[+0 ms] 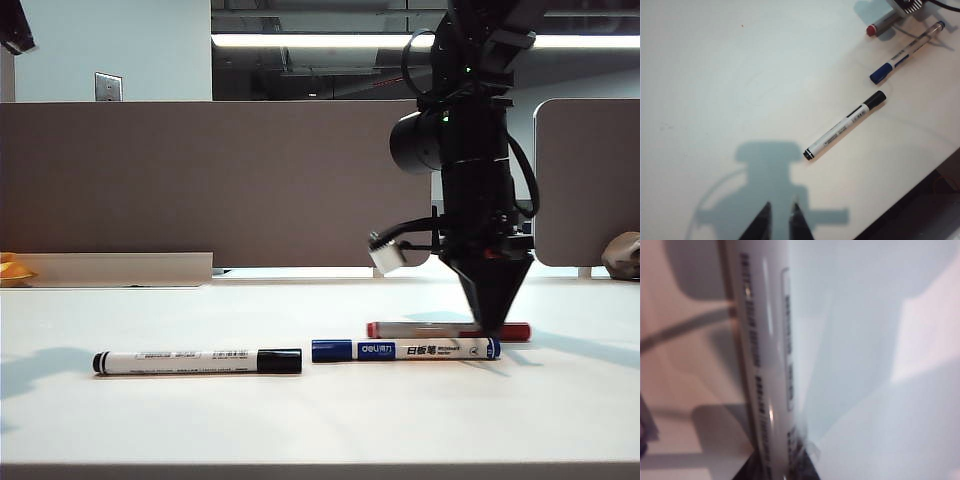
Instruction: Pick up the markers one by one and line them up horizontally in a straight line on the table.
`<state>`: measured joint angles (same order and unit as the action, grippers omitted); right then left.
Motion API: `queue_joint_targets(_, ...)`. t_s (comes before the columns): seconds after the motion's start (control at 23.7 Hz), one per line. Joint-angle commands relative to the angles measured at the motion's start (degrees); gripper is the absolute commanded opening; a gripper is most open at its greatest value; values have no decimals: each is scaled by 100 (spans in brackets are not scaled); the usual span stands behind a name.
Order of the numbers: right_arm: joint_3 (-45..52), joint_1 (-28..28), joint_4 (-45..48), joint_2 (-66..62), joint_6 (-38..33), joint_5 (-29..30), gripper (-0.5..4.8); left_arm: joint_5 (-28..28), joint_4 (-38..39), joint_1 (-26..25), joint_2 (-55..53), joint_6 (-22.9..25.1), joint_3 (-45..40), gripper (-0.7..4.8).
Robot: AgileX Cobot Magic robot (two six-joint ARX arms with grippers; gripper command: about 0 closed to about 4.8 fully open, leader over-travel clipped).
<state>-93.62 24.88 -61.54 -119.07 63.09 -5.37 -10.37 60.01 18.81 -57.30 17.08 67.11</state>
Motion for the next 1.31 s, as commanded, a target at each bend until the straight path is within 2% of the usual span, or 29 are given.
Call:
queue_joint_targets(0.04,15,-35,-101,9,-223,-455,85,-42,-92,-2,15,28,13,52)
queue_joint_targets(0.34,15,-227,-341,9,-623,-935,85,-44,-87,-2,15,33,13,52)
queue_joint_targets(0.46,17,-409,-710,28,-796,-933,85,-48,-92,-2,15,50,13,52)
queue_joint_targets(0.63,17,-560,-638,254,-866,-960,85,-146,-94,-2,15,52,13,52)
queue_joint_targets(0.93,92,-800,-872,706,-892,-603,85,-149,-234,0,11,46,13,52)
queue_joint_targets(1.31,1552,-802,-579,1491,-883,-498,85,-254,-326,0,9,48,13,52)
